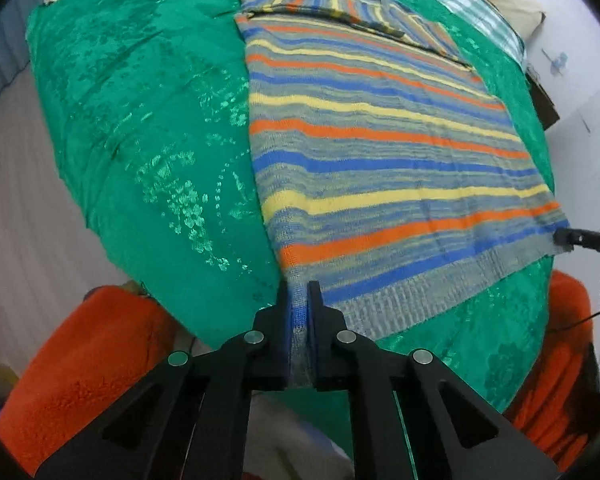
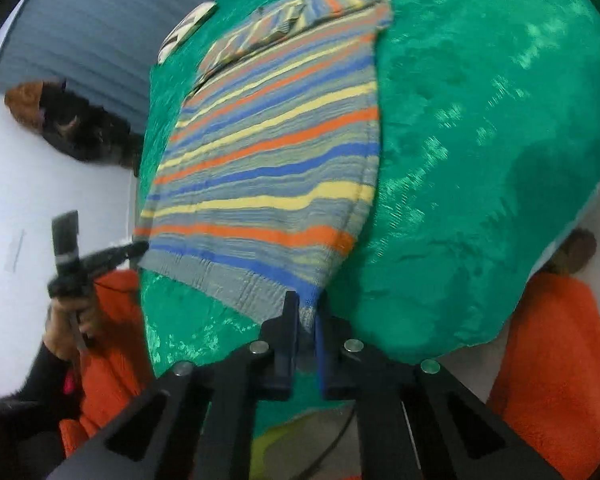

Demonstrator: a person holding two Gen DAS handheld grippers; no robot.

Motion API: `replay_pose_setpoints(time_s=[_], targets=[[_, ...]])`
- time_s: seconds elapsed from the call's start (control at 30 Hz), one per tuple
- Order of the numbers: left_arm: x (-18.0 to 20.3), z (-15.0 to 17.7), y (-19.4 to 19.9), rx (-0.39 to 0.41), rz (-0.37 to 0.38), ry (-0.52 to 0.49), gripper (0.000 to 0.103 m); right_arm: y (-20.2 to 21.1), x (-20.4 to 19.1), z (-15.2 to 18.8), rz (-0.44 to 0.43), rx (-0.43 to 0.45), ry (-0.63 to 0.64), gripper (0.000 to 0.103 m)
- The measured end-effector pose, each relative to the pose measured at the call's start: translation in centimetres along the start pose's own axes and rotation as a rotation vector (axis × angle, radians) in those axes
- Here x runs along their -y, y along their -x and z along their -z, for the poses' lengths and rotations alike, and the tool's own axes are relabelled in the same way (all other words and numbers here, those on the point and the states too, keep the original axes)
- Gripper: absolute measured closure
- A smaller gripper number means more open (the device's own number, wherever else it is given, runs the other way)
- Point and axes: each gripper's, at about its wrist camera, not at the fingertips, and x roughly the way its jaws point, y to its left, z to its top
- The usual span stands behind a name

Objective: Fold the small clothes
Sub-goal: 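Grasp the hem with the right tool while the left tool grasps the hem too, then fold the hem up toward the collar with both tools and release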

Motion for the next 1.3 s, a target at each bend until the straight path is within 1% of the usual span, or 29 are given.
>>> replay_pose_setpoints(time_s=[0.07,0.13,0.23,0.27,0.33,0.4,0.47,0.53,0.63,0.73,0.83,0.97,1.0,1.03,1.07,1.1,1.13,1.17,1.2,1.23,1.3], targets=[[0.1,-0.3,0.9,0.006,0.017,0.006,0.099,0.4,-0.3,-0.5,-0.019,0.018,-0.004,0.096],[-0.3,-1.2,2.4,0.031,0.068,0.038,0.099,1.4,-0.4,-1.2,-0.072,0.058,-0.038,0.096],[-1.3,-3.6,4.4,0.103,0.153,0.096,0.099,3.1,-0.3,-2.2,-0.126,0.138,-0.072,0.096],[-1.6,-4.6,4.8,0.128,0.167,0.112,0.099,3.5,-0.3,-2.8,-0.136,0.166,-0.077,0.096],[-2.4,-7.4,5.3,0.192,0.186,0.142,0.099,4.0,-0.2,-4.8,-0.151,0.233,-0.1,0.096],[-2.8,-10.3,5.0,0.24,0.176,0.155,0.099,4.3,0.3,-7.1,-0.158,0.295,-0.127,0.096],[-3.2,-14.3,4.3,0.29,0.181,0.183,0.099,4.5,1.3,-10.1,-0.166,0.356,-0.171,0.096],[-3.5,-18.0,3.3,0.314,0.183,0.206,0.099,4.4,2.4,-13.5,-0.178,0.412,-0.214,0.096],[-4.1,-23.6,1.4,0.32,0.181,0.238,0.099,4.3,3.9,-18.7,-0.202,0.461,-0.253,0.096],[-4.8,-28.6,-0.9,0.313,0.178,0.268,0.099,3.3,5.5,-23.9,-0.207,0.469,-0.282,0.096],[-5.7,-32.6,-3.2,0.285,0.168,0.29,0.099,2.0,7.1,-28.8,-0.231,0.456,-0.31,0.096],[-7.1,-36.8,-6.6,0.255,0.143,0.3,0.098,-0.6,9.6,-34.4,-0.243,0.432,-0.342,0.096],[-7.5,-38.1,-7.8,0.243,0.138,0.303,0.095,-1.4,10.3,-35.6,-0.247,0.427,-0.35,0.096],[-8.1,-39.3,-8.9,0.222,0.108,0.325,0.089,-2.3,11.2,-36.9,-0.232,0.441,-0.361,0.096],[-8.7,-40.0,-9.7,0.209,0.068,0.358,0.082,-2.9,11.9,-37.9,-0.21,0.466,-0.363,0.092],[-9.5,-40.9,-10.1,0.209,0.021,0.398,0.069,-3.3,12.4,-38.5,-0.189,0.482,-0.371,0.083],[-10.3,-41.5,-9.8,0.236,0.007,0.429,0.064,-3.6,13.3,-39.0,-0.168,0.508,-0.407,0.073],[-10.9,-41.7,-9.2,0.274,0.0,0.447,0.054,-3.4,14.1,-39.0,-0.172,0.546,-0.439,0.056],[-11.4,-41.6,-8.4,0.314,-0.014,0.458,0.046,-2.8,14.6,-38.9,-0.167,0.589,-0.453,0.056],[-11.7,-41.4,-7.7,0.341,-0.027,0.459,0.044,-2.3,14.6,-38.7,-0.146,0.612,-0.449,0.056],[-11.3,-40.0,-6.5,0.371,-0.029,0.409,0.043,-1.2,14.1,-38.6,-0.079,0.605,-0.398,0.056]])
